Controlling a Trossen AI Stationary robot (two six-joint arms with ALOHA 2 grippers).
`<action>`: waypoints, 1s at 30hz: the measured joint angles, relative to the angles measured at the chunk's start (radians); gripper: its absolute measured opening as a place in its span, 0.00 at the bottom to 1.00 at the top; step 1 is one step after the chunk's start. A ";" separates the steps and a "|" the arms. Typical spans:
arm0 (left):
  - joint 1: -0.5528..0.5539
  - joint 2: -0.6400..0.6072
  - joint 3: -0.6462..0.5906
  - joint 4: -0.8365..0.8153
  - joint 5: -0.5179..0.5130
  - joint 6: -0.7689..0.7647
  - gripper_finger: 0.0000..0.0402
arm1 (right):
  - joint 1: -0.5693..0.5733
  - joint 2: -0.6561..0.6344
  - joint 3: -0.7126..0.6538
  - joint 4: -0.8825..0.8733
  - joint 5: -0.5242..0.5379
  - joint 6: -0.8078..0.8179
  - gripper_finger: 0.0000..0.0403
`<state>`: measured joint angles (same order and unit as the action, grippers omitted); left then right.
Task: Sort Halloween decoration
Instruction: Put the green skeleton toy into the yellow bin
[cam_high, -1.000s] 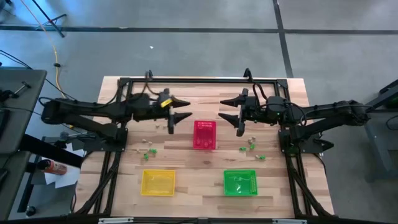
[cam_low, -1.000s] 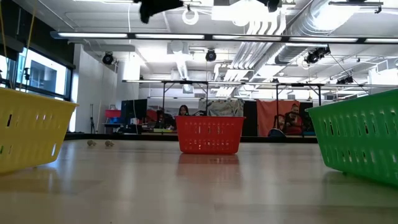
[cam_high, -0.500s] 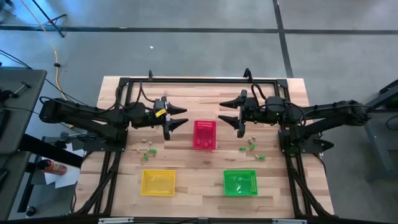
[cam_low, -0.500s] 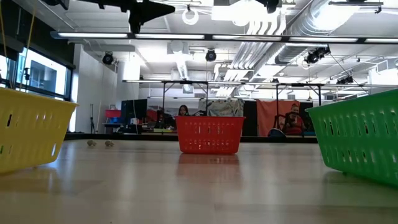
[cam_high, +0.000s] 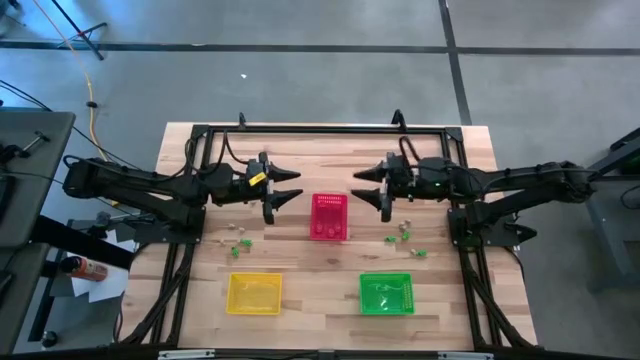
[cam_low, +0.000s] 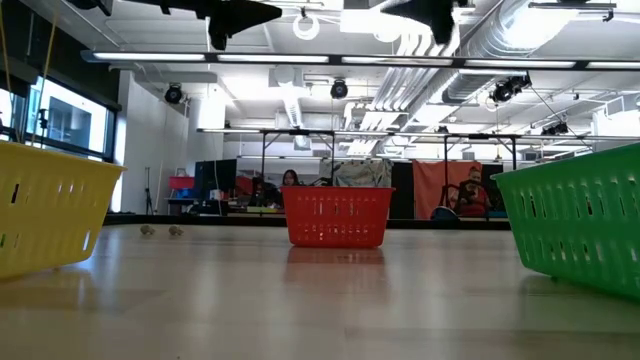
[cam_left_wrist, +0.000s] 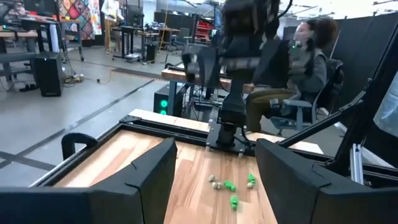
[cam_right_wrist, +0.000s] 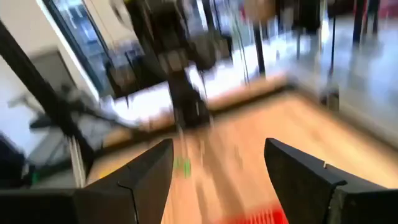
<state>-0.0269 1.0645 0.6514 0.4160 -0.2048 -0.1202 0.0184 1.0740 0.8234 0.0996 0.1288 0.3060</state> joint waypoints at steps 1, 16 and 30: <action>0.000 0.000 0.000 0.000 0.000 0.000 0.53 | -0.001 0.000 0.000 -0.058 -0.016 0.020 0.62; 0.000 0.000 0.000 0.000 -0.072 0.001 0.53 | 0.179 0.000 -0.072 -0.752 -0.111 0.167 0.62; 0.000 0.000 0.000 -0.008 -0.072 0.001 0.53 | 0.171 0.141 -0.249 -0.608 -0.058 0.050 0.62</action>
<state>-0.0265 1.0645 0.6518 0.4084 -0.2764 -0.1188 0.1898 1.2148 0.5747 -0.5080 0.0704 0.3562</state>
